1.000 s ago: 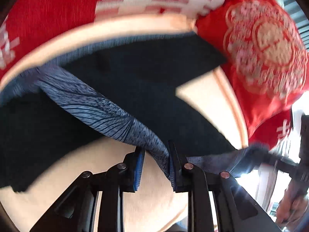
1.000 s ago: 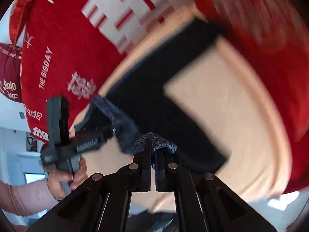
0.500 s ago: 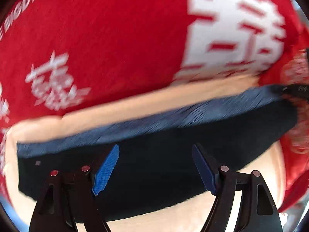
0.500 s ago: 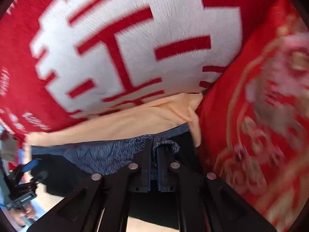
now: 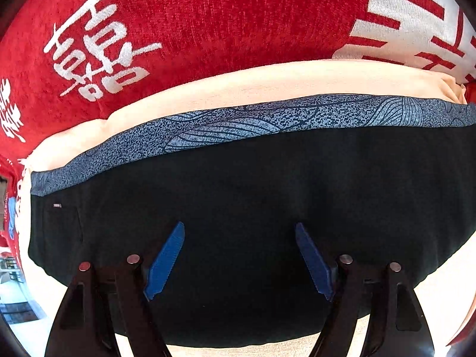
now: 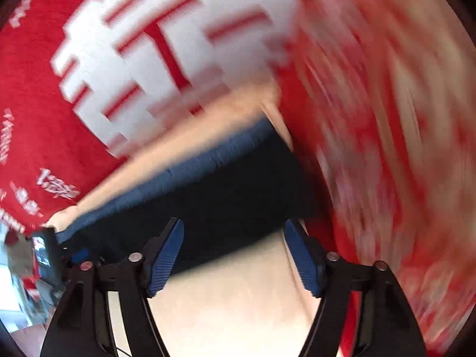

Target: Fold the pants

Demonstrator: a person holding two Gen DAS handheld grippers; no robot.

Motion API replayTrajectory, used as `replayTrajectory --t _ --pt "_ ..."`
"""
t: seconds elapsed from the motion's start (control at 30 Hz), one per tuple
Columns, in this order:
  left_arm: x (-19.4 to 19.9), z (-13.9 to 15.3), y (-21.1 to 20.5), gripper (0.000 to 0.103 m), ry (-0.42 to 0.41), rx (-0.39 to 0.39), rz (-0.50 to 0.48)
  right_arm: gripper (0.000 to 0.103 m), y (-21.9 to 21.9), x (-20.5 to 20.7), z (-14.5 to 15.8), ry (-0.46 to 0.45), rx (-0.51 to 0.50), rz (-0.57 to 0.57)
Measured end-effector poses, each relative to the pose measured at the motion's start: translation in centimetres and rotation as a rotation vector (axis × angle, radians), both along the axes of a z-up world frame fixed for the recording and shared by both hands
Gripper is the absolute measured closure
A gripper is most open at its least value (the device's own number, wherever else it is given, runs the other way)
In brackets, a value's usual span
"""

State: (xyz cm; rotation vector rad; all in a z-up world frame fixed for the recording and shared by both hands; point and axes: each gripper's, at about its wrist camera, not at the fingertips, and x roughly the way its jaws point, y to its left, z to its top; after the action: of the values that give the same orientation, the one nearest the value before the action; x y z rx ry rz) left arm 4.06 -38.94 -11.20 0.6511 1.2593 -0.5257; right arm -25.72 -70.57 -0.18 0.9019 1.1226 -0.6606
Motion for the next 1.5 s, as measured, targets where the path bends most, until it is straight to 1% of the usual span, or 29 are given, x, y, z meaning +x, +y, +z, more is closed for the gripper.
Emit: replayTrajectory --t 0.07,0.13,0.2,0.23,0.27,0.33,0.4,0.47,0.5,0.53,0.57,0.6,0.63,0.7,0.77,0.93,1.03,1.07,1.1,1.13,1.17,1.2,1.23,1.27,1.3,1.33,1.37,1.43,1.5 --pt "0.0 0.0 0.0 0.025 -0.007 -0.001 -0.016 0.043 0.1 -1.3 -2.1 0.040 0.035 -0.071" --pt "0.0 0.0 0.1 0.025 -0.015 -0.004 -0.025 0.051 -0.8 -2.1 -3.8 0.035 0.046 -0.153" --pt "-0.1 -0.1 0.1 0.024 -0.019 -0.008 -0.027 0.084 -1.6 -1.8 -4.7 0.013 0.036 -0.173" --pt "-0.2 -0.1 0.1 0.023 -0.021 -0.009 -0.027 0.095 -2.1 -1.1 -4.8 0.008 0.028 -0.155" --pt "-0.1 -0.1 0.1 0.023 -0.020 -0.009 -0.024 0.096 -2.3 -0.5 -4.3 0.000 0.009 -0.138" --pt "0.0 0.2 0.3 0.023 -0.011 -0.013 -0.007 0.096 -2.0 0.7 -1.7 -0.043 -0.084 -0.057" --pt "0.1 0.3 0.5 0.023 -0.017 -0.012 0.002 0.096 -2.1 1.3 -0.2 -0.022 -0.123 -0.019" --pt "0.1 0.0 0.6 0.023 -0.007 -0.008 0.009 0.095 -2.4 0.8 -1.9 0.062 -0.054 -0.033" --pt "0.1 0.0 0.6 0.023 -0.004 -0.009 0.015 0.091 -2.5 0.3 -3.6 0.120 0.011 -0.034" --pt "0.3 0.1 0.6 0.023 0.007 -0.008 0.024 0.083 -2.5 -0.1 -4.4 0.147 0.047 -0.039" --pt "0.3 0.2 0.7 0.023 0.012 -0.003 0.027 0.076 -2.2 -0.6 -4.2 0.143 0.040 -0.044" --pt "0.3 0.6 0.6 0.023 0.009 0.005 0.028 0.074 -2.0 -0.9 -3.1 0.139 0.007 -0.043" --pt "0.3 1.2 0.5 0.023 0.001 0.000 0.027 0.074 -1.7 -1.1 -1.9 0.125 -0.028 -0.046" --pt "0.8 2.7 0.2 0.023 -0.028 -0.047 0.024 0.074 -1.3 -1.2 1.3 0.024 -0.089 -0.038" --pt "1.5 3.2 -0.7 0.023 -0.046 -0.060 0.023 0.074 -1.5 0.6 2.3 -0.004 -0.102 0.026" --pt "3.7 1.8 -3.8 0.023 -0.074 -0.058 0.045 0.074 -4.3 8.0 -0.4 0.031 -0.140 0.148" --pt "3.3 -0.1 -4.7 0.023 -0.070 -0.026 0.027 0.077 -5.8 9.7 -4.3 0.155 -0.142 0.167" --pt "2.9 -0.6 -4.7 0.022 -0.068 -0.019 0.016 0.080 -6.2 9.4 -5.0 0.152 -0.129 0.170" --pt "2.7 -0.7 -4.4 0.021 -0.083 -0.036 0.009 0.083 -6.3 8.7 -4.9 0.115 -0.135 0.159" --pt "2.6 -0.5 -4.1 0.021 -0.079 -0.047 0.008 0.090 -6.3 8.3 -4.4 0.122 -0.147 0.152" --pt "2.6 -0.3 -3.9 0.021 -0.061 -0.046 0.010 0.091 -6.0 7.7 -3.9 0.136 -0.154 0.145" --pt "2.7 0.3 -3.3 0.021 -0.048 -0.042 0.022 0.090 -5.6 7.0 -3.1 0.161 -0.164 0.128" --pt "2.7 0.8 -2.9 0.021 -0.049 -0.037 0.031 0.083 -5.1 6.1 -2.1 0.161 -0.160 0.125" --pt "2.6 1.6 -2.1 0.021 -0.055 -0.035 0.036 0.076 -4.6 5.7 -1.3 0.137 -0.140 0.132" --pt "2.4 2.6 -1.0 0.021 -0.070 -0.035 0.039 0.069 -3.6 5.2 -0.5 0.077 -0.084 0.150" --pt "2.4 3.1 -0.2 0.021 -0.079 -0.033 0.042 0.057 -2.3 4.7 0.1 0.014 -0.008 0.163" --pt "2.3 3.7 1.1 0.021 -0.086 -0.027 0.051 0.051 -1.1 4.3 0.4 -0.035 0.060 0.168" --pt "2.6 4.1 3.4 0.021 -0.084 -0.002 0.084 0.051 2.4 3.9 0.2 -0.133 0.231 0.163" --pt "3.4 3.9 6.4 0.021 -0.070 0.028 0.142 0.051 5.9 4.2 -0.8 -0.179 0.367 0.163"
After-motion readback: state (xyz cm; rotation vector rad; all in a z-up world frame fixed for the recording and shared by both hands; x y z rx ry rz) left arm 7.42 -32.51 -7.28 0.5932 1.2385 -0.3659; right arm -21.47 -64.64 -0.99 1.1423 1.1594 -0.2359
